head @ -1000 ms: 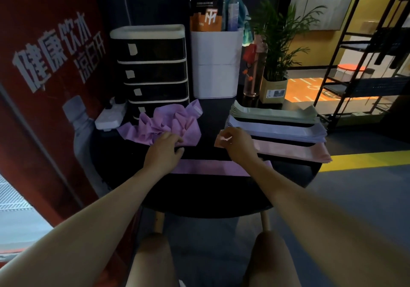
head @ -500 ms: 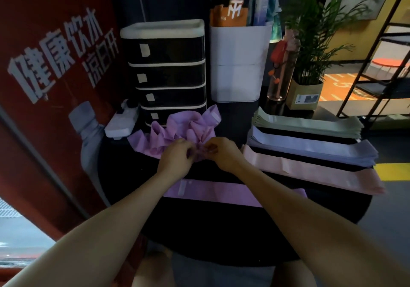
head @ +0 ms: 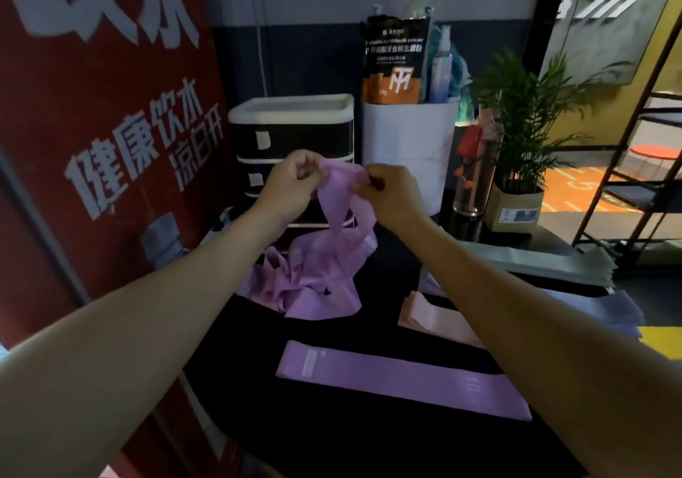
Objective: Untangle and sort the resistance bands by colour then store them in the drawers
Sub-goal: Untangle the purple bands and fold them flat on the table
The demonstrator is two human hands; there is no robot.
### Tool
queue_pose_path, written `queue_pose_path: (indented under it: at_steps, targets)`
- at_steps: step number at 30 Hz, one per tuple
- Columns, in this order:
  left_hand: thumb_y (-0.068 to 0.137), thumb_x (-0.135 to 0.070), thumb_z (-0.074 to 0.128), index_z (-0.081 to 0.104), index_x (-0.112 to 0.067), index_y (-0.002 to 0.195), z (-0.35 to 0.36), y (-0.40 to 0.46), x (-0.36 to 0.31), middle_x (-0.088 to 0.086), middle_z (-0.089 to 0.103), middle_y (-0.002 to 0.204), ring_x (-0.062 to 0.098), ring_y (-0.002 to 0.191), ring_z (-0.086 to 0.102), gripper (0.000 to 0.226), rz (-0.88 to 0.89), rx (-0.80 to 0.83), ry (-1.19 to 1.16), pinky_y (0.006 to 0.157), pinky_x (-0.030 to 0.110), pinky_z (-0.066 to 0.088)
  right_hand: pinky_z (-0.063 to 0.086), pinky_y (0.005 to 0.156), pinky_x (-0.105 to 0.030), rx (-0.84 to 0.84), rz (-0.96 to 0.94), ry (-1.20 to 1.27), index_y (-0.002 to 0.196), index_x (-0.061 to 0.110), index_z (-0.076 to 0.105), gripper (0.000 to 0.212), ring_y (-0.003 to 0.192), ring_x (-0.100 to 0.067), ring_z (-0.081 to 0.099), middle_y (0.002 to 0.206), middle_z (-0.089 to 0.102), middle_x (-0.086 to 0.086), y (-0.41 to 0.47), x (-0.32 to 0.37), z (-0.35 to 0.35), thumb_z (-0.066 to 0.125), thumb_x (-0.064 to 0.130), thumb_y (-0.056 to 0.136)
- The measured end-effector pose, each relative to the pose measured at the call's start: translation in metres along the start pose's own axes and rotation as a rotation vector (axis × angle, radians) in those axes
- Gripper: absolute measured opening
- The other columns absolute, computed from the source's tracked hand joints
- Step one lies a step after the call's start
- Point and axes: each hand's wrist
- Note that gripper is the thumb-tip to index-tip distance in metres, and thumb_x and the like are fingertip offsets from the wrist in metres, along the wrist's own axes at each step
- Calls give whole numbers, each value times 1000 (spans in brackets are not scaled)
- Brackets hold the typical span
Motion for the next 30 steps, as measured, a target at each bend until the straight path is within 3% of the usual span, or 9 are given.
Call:
queue_pose_path:
  at_steps: [2, 4, 8, 11, 16, 20, 23, 27, 30]
  targets:
    - [92, -9, 55, 58, -21, 84, -4, 9, -15, 0, 62, 86, 16, 86, 59, 15, -4, -28, -52, 80, 34, 50, 32, 48, -10, -2, -38, -6, 55, 24, 44, 39, 49, 0, 37, 52, 42, 10, 12, 14, -10, 60, 14, 89]
    - [92, -12, 55, 58, -18, 86, -6, 15, -29, 1, 63, 87, 16, 85, 60, 10, -12, -45, -112, 77, 31, 52, 34, 50, -5, -15, -51, 56, 57, 27, 50, 37, 52, 1, 41, 55, 46, 11, 20, 27, -18, 60, 12, 89]
    - [93, -14, 54, 60, -16, 88, -9, 21, -53, 1, 65, 88, 13, 82, 62, 8, -42, -36, -216, 72, 26, 51, 39, 59, -15, -37, -32, 147, 77, 9, 66, 15, 60, -6, 47, 64, 54, 3, 33, 44, -29, 60, 13, 90]
    - [93, -11, 54, 62, -16, 87, -11, 20, -64, 1, 64, 86, 11, 78, 61, 11, -22, -49, -237, 68, 25, 52, 43, 64, -19, -91, -46, 184, 90, 10, 62, 5, 66, -4, 50, 72, 54, 9, 37, 50, -34, 64, 13, 87]
    - [90, -9, 57, 60, -13, 90, -9, 18, -75, 2, 63, 87, 11, 76, 61, 5, -4, -143, -184, 63, 22, 54, 39, 58, -9, -256, -135, 217, 87, 13, 50, 21, 65, -6, 46, 75, 48, 7, 28, 57, -35, 69, 7, 80]
    - [89, -7, 58, 60, -18, 84, -5, 22, -76, 5, 65, 92, 16, 86, 64, 12, -36, -224, -166, 69, 28, 55, 46, 65, -15, -124, -156, 231, 96, 13, 53, 18, 77, -12, 54, 90, 54, 2, 20, 65, -32, 66, 12, 84]
    - [88, -10, 61, 61, -17, 86, -1, 25, -81, 12, 66, 101, 24, 93, 64, 7, -67, -209, -189, 74, 33, 55, 50, 70, -21, 30, -154, 173, 102, 12, 54, 30, 83, -11, 58, 102, 56, -1, 18, 69, -28, 72, 21, 80]
    - [89, -6, 59, 61, -11, 85, -1, 20, -89, 7, 66, 86, 16, 82, 66, 7, -40, -66, -249, 78, 28, 57, 48, 69, -25, -29, -82, 198, 102, 8, 61, 21, 79, -11, 59, 92, 61, 1, 22, 68, -33, 62, 2, 82]
    - [83, -3, 66, 60, -13, 86, -8, 20, -83, 6, 65, 85, 20, 86, 66, 12, -7, -52, -145, 83, 33, 56, 51, 75, -32, 51, -71, 165, 101, 4, 66, 25, 83, -21, 62, 89, 67, -8, 24, 69, -41, 55, -5, 81]
Point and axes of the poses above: each hand's wrist, its own y-axis towards the middle knuckle, its own z-axis out of the palm, x = y × z
